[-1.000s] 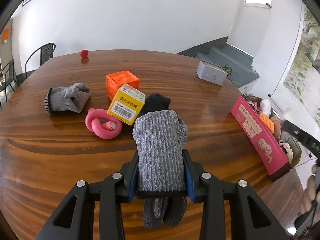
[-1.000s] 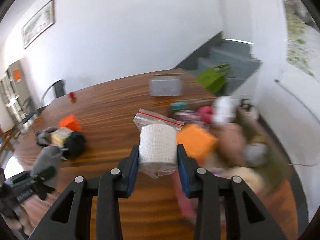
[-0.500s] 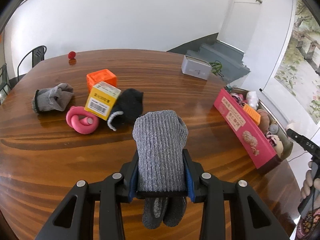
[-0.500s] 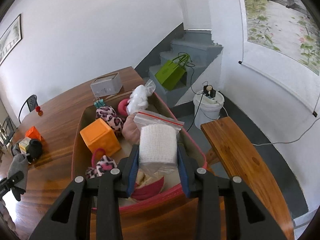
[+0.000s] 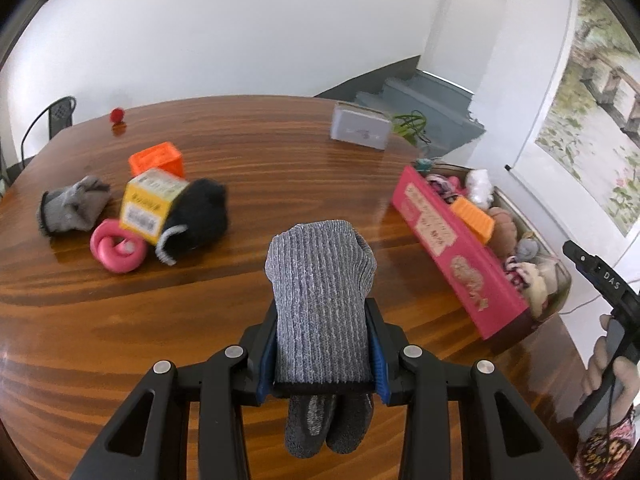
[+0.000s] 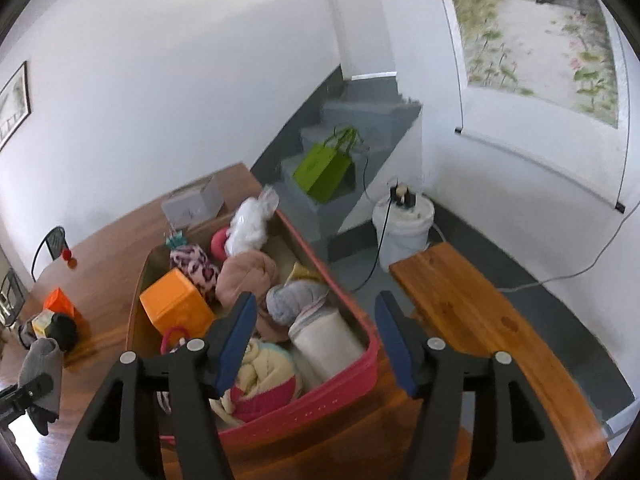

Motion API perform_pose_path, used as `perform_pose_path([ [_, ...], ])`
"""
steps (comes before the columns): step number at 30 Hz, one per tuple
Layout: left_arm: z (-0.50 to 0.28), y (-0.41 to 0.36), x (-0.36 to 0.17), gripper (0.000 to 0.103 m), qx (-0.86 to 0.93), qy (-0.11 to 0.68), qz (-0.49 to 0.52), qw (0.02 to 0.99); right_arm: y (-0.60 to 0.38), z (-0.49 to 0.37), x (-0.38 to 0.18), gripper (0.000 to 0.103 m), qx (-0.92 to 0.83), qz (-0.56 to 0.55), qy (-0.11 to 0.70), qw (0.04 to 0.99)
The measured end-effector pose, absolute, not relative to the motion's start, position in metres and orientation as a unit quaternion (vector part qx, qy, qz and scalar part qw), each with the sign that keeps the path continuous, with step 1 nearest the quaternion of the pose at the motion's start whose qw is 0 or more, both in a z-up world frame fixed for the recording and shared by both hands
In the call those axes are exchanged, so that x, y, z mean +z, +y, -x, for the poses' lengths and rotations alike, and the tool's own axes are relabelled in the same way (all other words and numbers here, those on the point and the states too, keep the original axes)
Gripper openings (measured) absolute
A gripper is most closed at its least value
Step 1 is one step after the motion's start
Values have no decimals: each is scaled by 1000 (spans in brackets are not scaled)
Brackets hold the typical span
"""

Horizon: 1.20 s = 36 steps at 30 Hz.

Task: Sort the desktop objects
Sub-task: 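Carry the paper roll over the tin box and open the right gripper, then carry the grey knit sock over the tin box and lower it in with the left gripper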

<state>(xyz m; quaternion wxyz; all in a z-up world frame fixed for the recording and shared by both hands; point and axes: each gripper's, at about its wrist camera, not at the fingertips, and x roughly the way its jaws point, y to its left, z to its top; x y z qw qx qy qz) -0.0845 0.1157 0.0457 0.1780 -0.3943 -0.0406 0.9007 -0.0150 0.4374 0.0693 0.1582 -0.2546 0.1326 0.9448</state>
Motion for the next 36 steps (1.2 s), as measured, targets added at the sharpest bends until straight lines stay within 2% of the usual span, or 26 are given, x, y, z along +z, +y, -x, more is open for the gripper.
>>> perform_pose_path([
  [5, 86, 152, 65, 39, 901, -24, 380, 206, 441, 4, 76, 68, 952, 213, 140, 170],
  [9, 89, 195, 80, 39, 897, -9, 370, 241, 451, -4, 79, 76, 951, 189, 168, 177],
  [16, 94, 269, 93, 39, 883, 9, 361, 301, 462, -9, 79, 76, 945, 183, 182, 199],
  [23, 109, 324, 81, 40, 862, 33, 379, 334, 463, -15, 82, 76, 948, 168, 180, 201],
  [28, 120, 333, 66, 44, 854, 39, 399, 332, 465, -15, 80, 76, 948, 174, 187, 191],
  [32, 120, 319, 73, 58, 859, 13, 391, 329, 468, -16, 80, 76, 947, 173, 195, 189],
  [36, 116, 306, 90, 60, 871, 0, 366, 328, 470, -16, 78, 76, 946, 175, 199, 188],
])
